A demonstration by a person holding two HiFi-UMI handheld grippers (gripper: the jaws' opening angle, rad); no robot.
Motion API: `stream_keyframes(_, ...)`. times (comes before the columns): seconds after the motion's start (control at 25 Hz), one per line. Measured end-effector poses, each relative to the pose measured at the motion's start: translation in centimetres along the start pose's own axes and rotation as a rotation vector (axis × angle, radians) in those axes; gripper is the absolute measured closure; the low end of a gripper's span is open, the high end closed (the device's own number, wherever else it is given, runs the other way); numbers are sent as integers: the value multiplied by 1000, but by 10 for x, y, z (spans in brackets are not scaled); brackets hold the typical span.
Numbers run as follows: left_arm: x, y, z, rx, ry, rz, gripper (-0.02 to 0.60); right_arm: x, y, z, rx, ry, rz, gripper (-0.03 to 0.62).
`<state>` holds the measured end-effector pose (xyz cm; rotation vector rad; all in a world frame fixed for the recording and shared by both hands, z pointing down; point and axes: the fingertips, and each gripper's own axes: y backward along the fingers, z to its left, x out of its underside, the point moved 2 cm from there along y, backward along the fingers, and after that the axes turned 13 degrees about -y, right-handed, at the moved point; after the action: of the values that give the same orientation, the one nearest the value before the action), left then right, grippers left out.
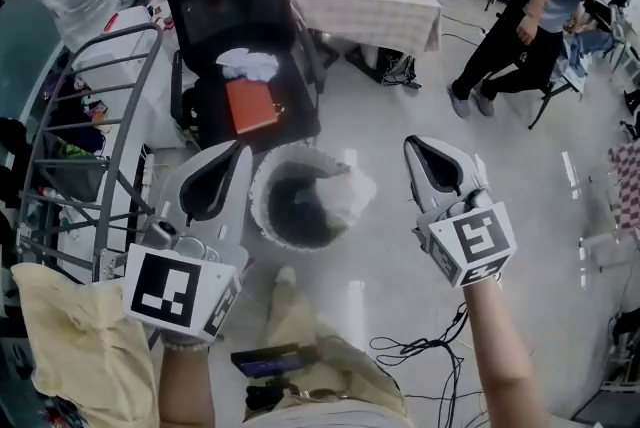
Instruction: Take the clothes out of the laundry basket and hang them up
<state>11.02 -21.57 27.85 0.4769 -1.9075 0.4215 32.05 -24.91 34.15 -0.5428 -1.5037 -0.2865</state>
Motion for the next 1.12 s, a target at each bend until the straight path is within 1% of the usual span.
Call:
stream_keyframes(0.12, 25, -24, 6, 41, 58, -27, 586, 26, -26, -8, 8, -8, 38, 591)
stream_keyframes(0.24, 61, -42, 4, 86, 102, -8, 586, 63, -52, -13, 17, -19, 100, 591)
stream_keyframes(0.32, 88, -52, 2, 109, 100, 31, 586, 88, -70, -13, 6, -23, 142, 591)
stream_keyframes(0.4, 114, -63, 3, 124, 78, 66, 586, 113, -89, -13, -11, -29, 186, 586)
stream_keyframes(0.44, 127, -67, 4, 129, 67, 82, 586, 127, -99, -13, -19, -36, 210, 566)
stream_keyframes(0.48, 141, -71, 6, 135, 63, 107, 586, 141, -109, -13, -26, -41, 236, 519)
stream_keyframes(0.56, 169, -76, 11, 147, 70, 166, 586, 169, -127, -13, -36, -36, 291, 474)
stream_keyframes(0.68, 207, -83, 24, 150, 96, 211, 586, 213, -152, -12, -48, -16, 379, 470)
stream_keyframes(0.72, 218, -86, 29, 147, 104, 214, 586, 228, -160, -12, -53, -12, 408, 465)
stream_keyframes(0.88, 255, -95, 46, 125, 141, 183, 586, 290, -188, -13, -72, 21, 518, 448)
stream_keyframes(1.0, 288, -97, 50, 121, 177, 203, 586, 337, -209, -14, -70, 41, 591, 437)
stream_keyframes(1.12, 316, -100, 52, 119, 177, 228, 586, 384, -225, -23, -51, 61, 671, 433)
